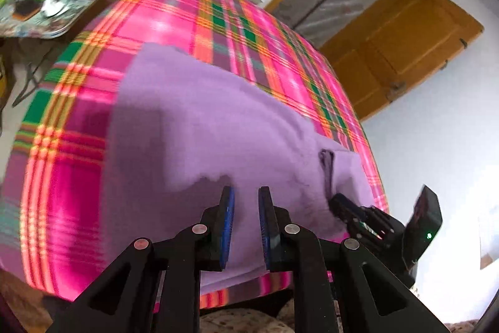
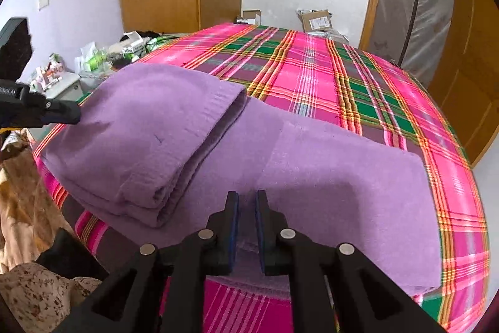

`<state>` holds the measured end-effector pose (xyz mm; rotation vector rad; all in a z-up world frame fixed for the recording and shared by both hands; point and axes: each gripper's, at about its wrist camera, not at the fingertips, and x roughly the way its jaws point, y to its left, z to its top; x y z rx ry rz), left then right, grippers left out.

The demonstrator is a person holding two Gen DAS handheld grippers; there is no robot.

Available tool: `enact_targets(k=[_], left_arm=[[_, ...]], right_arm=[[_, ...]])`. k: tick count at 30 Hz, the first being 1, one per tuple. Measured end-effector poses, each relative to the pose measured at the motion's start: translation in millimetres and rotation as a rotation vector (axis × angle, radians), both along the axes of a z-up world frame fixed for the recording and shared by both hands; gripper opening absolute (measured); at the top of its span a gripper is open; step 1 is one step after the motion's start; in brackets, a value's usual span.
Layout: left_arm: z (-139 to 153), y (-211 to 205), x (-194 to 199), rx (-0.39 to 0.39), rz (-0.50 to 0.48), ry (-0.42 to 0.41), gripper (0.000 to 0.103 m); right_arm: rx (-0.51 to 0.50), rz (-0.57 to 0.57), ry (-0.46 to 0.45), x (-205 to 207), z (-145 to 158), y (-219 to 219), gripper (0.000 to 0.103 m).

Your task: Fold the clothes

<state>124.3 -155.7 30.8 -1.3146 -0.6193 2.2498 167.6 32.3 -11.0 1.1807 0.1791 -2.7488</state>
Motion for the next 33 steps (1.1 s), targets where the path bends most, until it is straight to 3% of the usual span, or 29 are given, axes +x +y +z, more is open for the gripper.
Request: enact_targets(k=[5,8,16,20,33], left_arm=[[-6,-27,7,-0.006,0.059,-0.007,0.016],[-10,-42,12,-0.012,0.088,-0.016,0.016],[-26,-61,27,-0.039,0.096,-0.061,0.016],[-31,-71,34,-0.031,0.116,-0.076,0.016],[-34,-86,45,-0.047,0.155,-0.099,0.016]], right_arm=[[-0.022,0.072,0.086,10,28,-26,0.011],[-0.017,0.161,0.093,7,31,-52,0.011],[-0.010,0.396,0.007,-11,-1,-128,0.010],[-0.061,0.490,-0.047,-7,-15,-146,0.010],[-0.100,0.705,-0.082,7,-21,-202,0.011]])
